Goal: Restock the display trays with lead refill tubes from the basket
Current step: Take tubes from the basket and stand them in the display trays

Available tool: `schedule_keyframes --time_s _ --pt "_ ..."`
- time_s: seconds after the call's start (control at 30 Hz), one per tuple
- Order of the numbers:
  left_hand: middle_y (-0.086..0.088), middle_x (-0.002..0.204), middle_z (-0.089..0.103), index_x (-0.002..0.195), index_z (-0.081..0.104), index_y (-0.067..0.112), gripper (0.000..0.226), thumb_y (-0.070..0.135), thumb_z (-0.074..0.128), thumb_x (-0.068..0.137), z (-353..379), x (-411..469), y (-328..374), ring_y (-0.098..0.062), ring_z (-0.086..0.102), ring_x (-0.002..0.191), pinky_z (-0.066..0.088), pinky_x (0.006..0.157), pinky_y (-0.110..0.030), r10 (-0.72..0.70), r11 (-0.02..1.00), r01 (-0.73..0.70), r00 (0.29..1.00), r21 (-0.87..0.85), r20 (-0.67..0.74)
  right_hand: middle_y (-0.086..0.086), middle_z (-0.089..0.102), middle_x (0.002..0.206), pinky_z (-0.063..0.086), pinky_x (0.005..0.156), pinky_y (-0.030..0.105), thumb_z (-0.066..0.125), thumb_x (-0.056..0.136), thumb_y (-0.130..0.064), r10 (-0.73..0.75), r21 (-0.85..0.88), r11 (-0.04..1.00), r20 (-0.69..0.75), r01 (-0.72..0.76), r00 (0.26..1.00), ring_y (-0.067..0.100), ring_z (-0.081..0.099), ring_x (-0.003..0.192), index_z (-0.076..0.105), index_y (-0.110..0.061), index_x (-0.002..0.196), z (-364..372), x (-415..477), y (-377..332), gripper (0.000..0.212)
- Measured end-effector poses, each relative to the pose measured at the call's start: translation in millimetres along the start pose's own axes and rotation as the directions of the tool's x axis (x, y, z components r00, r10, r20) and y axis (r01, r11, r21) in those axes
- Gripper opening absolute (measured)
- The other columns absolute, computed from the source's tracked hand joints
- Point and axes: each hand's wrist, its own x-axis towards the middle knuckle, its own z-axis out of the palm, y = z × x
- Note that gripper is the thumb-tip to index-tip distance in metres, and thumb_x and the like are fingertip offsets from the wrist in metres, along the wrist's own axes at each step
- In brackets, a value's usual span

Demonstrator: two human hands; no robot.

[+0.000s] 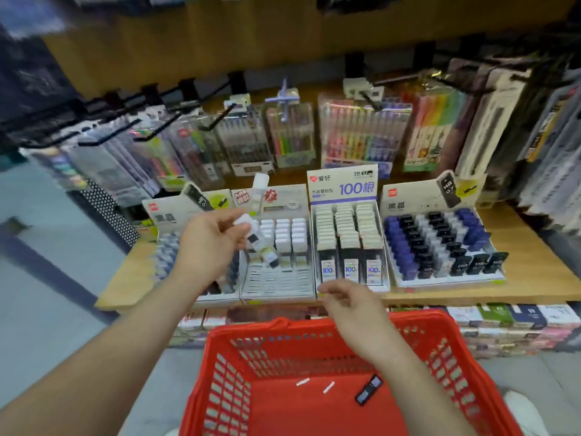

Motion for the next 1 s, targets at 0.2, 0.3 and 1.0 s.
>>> schedule_keyframes --time_s 0.2,0.3,1.0 --pt "-0.008 0.101 0.072 0.105 0.073 0.01 0.019 0.012 0.066 0.088 20 16 -44 -0.021 0.065 0.095 0.044 0.085 -0.022 0.127 0.949 -0.133 0.991 0.286 0.041 0.001 0.044 0.146 0.027 0.112 0.025 0.047 0.096 -0.016 -0.246 -0.524 0.79 0.206 0.319 0.947 0.018 0.039 0.135 0.047 -0.021 0.142 39 24 7 0.046" --pt "-0.007 0.103 0.072 0.106 0.073 0.009 0.019 0.012 0.067 0.088 31 17 -56 -0.016 0.063 0.091 0.037 0.078 -0.004 0.136 0.952 -0.144 0.99 0.27 0.046 0.002 0.025 0.159 0.022 0.119 0.03 0.043 0.097 -0.017 -0.204 -0.614 0.7 0.32 0.366 0.925 0.019 0.02 0.146 0.034 -0.022 0.15 46 30 11 0.054" --pt "-0.011 0.082 0.067 0.083 0.075 0.002 0.007 0.001 0.069 0.079 53 29 -82 -0.03 0.064 0.074 0.054 0.072 -0.031 0.466 0.757 -0.454 0.879 0.47 0.1 0.0 0.01 0.164 0.032 0.115 0.04 0.046 0.092 -0.011 -0.21 -0.697 0.563 0.399 0.444 0.893 0.017 0.003 0.151 0.035 -0.02 0.147 50 34 35 0.057"
